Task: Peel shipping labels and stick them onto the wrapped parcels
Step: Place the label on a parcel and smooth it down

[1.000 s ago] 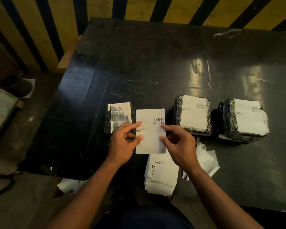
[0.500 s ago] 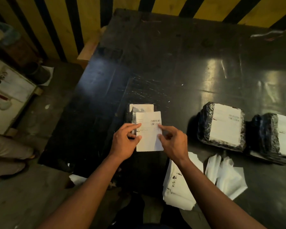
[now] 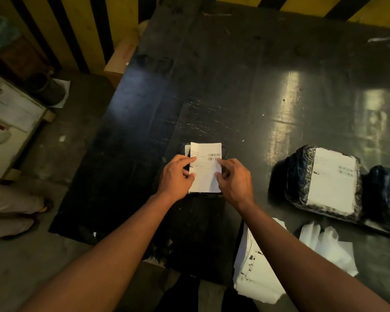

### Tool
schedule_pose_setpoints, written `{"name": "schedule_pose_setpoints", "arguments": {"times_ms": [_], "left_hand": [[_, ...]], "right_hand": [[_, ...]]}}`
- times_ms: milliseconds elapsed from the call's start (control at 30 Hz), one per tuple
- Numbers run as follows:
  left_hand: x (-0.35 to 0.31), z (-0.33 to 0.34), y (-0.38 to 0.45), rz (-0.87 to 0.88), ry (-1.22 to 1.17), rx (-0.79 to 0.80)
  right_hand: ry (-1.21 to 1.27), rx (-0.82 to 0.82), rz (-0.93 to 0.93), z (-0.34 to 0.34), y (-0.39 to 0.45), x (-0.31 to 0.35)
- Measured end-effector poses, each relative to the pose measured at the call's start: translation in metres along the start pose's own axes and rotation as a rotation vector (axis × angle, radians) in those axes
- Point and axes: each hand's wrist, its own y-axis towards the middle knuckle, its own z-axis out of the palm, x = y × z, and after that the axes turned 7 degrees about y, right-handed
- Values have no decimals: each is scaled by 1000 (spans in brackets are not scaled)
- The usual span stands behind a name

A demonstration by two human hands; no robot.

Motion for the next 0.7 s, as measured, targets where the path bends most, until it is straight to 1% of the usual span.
{"name": "schedule_pose_setpoints", "arguments": {"times_ms": [533, 633, 700], "left_hand": [[6, 12, 13, -1, 82, 38], [5, 12, 13, 12, 132, 37], [5, 9, 13, 30, 213, 26]], "right_hand": [[-118, 56, -24, 11, 12, -7], [-156, 88, -22, 10, 15, -4], [-188, 100, -8, 8, 16, -2]]}}
